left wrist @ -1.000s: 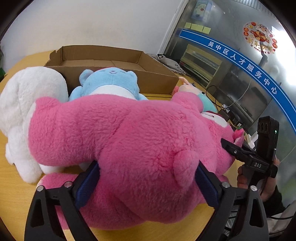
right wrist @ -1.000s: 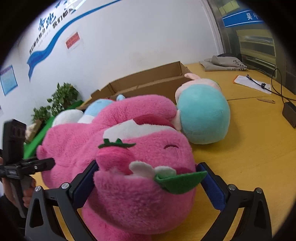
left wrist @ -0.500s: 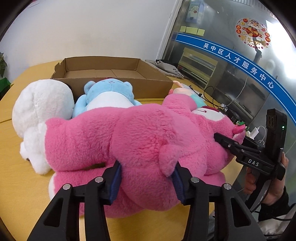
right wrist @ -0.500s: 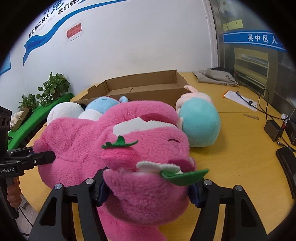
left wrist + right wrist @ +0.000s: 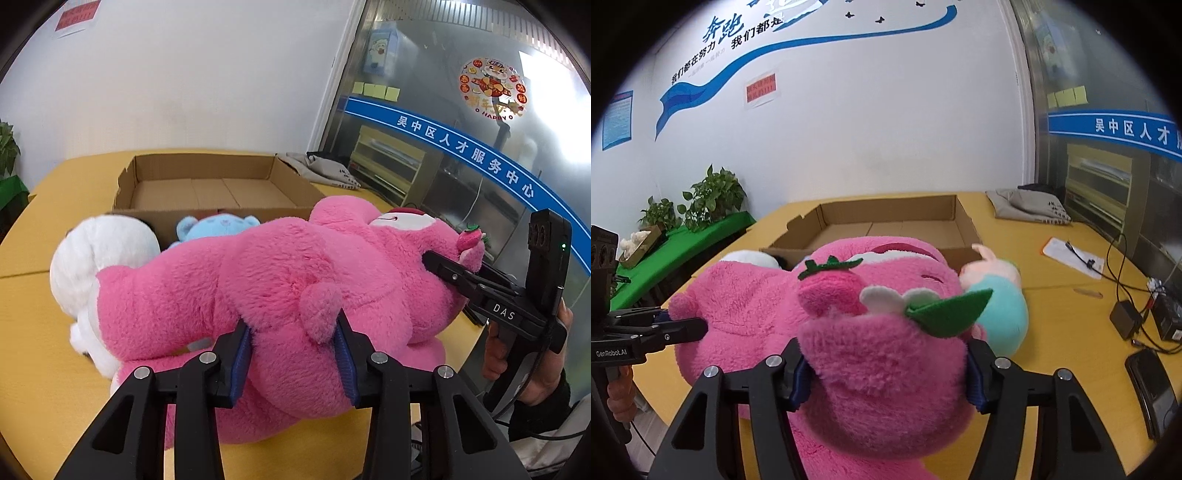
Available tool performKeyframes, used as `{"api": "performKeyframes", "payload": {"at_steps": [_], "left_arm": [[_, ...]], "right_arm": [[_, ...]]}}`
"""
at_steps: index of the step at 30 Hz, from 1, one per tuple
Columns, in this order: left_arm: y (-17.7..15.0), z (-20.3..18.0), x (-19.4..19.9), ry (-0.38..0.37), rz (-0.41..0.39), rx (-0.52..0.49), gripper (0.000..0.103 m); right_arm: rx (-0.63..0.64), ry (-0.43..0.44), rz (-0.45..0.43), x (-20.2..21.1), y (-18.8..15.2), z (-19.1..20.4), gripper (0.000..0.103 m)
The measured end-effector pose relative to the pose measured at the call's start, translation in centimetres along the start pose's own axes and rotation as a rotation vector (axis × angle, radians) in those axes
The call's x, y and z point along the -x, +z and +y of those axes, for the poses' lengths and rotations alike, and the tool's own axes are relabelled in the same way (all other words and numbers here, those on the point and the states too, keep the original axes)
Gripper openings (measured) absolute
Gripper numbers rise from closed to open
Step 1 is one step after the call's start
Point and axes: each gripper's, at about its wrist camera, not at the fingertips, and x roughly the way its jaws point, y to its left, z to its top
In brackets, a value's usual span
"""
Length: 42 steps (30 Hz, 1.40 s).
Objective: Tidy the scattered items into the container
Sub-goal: 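Lift the pink bear with both grippers and carry it over the cardboard box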
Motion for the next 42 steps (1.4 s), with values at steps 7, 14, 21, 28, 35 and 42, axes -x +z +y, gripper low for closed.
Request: {"api": "performKeyframes", "payload": {"at_steps": [7,14,21,28,35,42], "left_arm": [[4.0,2.3,-0.7,0.003,-0.041,0.022,0.042],[12.6,4.5,-3.6,0.014,-0.090,-0.031,0.041],[22.5,9.6,-12.0,0.037,-0.040,-0.014,0.041],[29.2,15.1,-24.1,0.087,0.073,0.039,0.041],[26.9,19.4,-38.1,0.113,0.315,0.117,0.024],[27.7,18.6,-36.7,0.142,0.286,0.102,0.028]], "right_arm": [[0.015,0.045,-0.045,-2.2,3.6,0.1,0.060],[-0.013,0.064,-0.103,-6.3,9.9,-1.4,0.060],[-0.021,0.059,-0.068,-16.8,19.1,-3.6,0.060],[-0.063,0.005,0.011,-29.5,24.1,-6.4,0.060],[-0.063,-0.101,0.212,-41.8,20.8,-9.4,0.060],[-0.169,-0.091,0.283,-44.0,18.8,-13.0,0.082]]}}
